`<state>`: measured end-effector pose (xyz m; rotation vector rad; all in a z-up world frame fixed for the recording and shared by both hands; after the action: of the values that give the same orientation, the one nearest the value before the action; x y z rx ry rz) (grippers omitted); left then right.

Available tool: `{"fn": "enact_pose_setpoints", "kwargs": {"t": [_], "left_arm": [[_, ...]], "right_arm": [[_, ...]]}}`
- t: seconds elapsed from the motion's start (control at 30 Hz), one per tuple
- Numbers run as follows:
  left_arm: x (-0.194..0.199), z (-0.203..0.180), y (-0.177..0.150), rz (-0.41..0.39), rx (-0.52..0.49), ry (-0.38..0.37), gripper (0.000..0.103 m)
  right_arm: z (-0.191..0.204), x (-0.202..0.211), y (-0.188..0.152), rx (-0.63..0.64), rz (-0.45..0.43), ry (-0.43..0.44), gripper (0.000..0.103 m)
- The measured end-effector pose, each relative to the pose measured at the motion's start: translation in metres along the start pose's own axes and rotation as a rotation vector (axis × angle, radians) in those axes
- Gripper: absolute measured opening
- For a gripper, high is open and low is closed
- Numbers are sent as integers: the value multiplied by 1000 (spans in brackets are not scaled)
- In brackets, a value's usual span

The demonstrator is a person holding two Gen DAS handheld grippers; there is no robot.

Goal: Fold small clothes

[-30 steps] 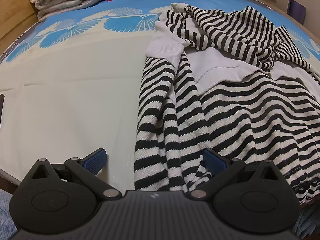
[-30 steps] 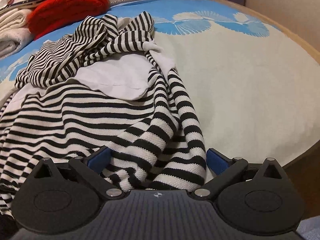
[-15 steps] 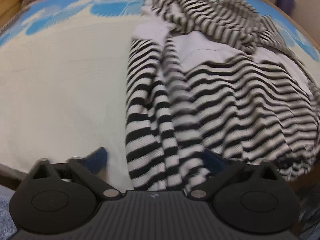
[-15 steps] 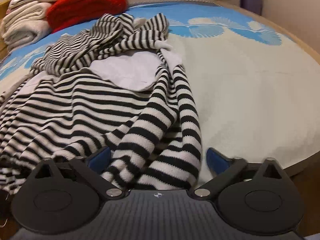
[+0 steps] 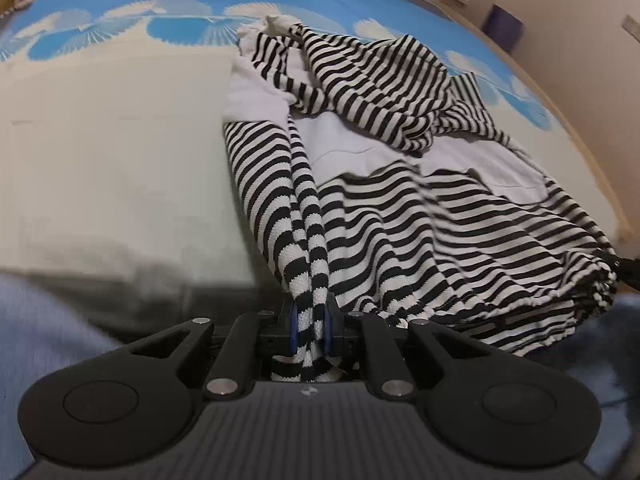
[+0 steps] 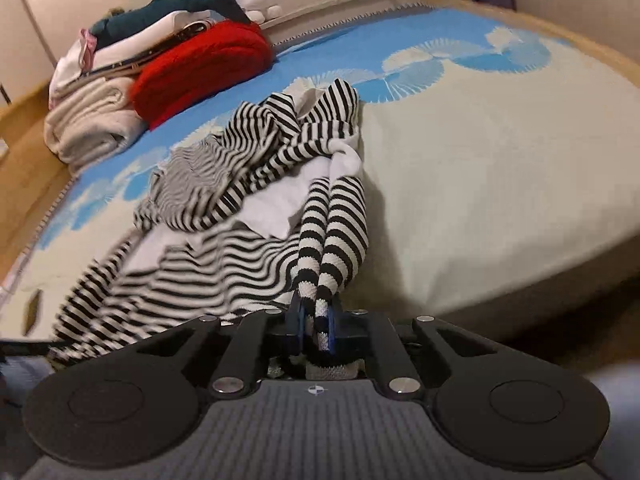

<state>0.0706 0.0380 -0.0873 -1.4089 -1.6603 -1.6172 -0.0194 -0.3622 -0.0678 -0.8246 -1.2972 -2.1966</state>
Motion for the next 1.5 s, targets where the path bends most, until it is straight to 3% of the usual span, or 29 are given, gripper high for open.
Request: {"fn": "enact_pose_setpoints", "kwargs": {"t": [0.13,0.23,0.4,0.5,0.57,0.6,0.63,0.67,0.7,0.73,0.83,0.93,1.07,1.17,1.33,1.47,1.5], "left_arm": [[22,-1,-10,37,53,-56,13],[31,2,16,42,96,-86,12],[22,-4,110,17,57,-102,12],[-8,-6,189,1,32,-44,13],[-39,4,258,-48,57,19,18],[-53,11,288,-76,64,63,34],[-64,23,316,-107,96,149,68],[-72,39,342,-151,130,261,85],[-73,54,361,-196,164,345,99],[-70,62,370,-238,187,377,101],[-61,79,370,-293,215,325,103],[-59,87,333,-298,215,263,103],[-97,86,278,-212,168,224,103],[-131,88,256,-158,114,216,103],[-157,84,267,-175,55,133,103],[-178,79,293,-185,58,96,102],[-185,76,300,-185,54,101,93]], "right_arm": [[-5,37,-11,-104,30,34,10],[-5,42,5,-160,28,42,10],[16,14,85,-148,-7,67,10],[33,-29,162,-84,-28,45,10],[36,-73,218,-77,-24,0,10],[35,-95,242,-89,-10,-30,14],[31,-120,263,-131,9,-59,27],[28,-140,280,-172,13,-96,37],[23,-152,289,-204,2,-134,57],[19,-158,296,-233,-34,-175,66],[21,-155,287,-199,-135,-156,71],[18,-152,260,-108,-210,-103,74],[2,-173,233,-50,-231,-142,74],[-12,-202,226,-26,-199,-171,74],[-11,-245,232,148,-156,-221,75],[-2,-285,238,194,-95,-229,76],[2,-295,239,214,-88,-228,74]]}}
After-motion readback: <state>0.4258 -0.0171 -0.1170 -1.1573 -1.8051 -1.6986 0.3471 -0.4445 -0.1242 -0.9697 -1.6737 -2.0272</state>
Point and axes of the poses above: each gripper's, at about its wrist camera, not at the fingertips, and x roughly against the way its jaws point, z to its left, y to its top, the point moved 7 cm from there along -x, roughly the way its jaws point
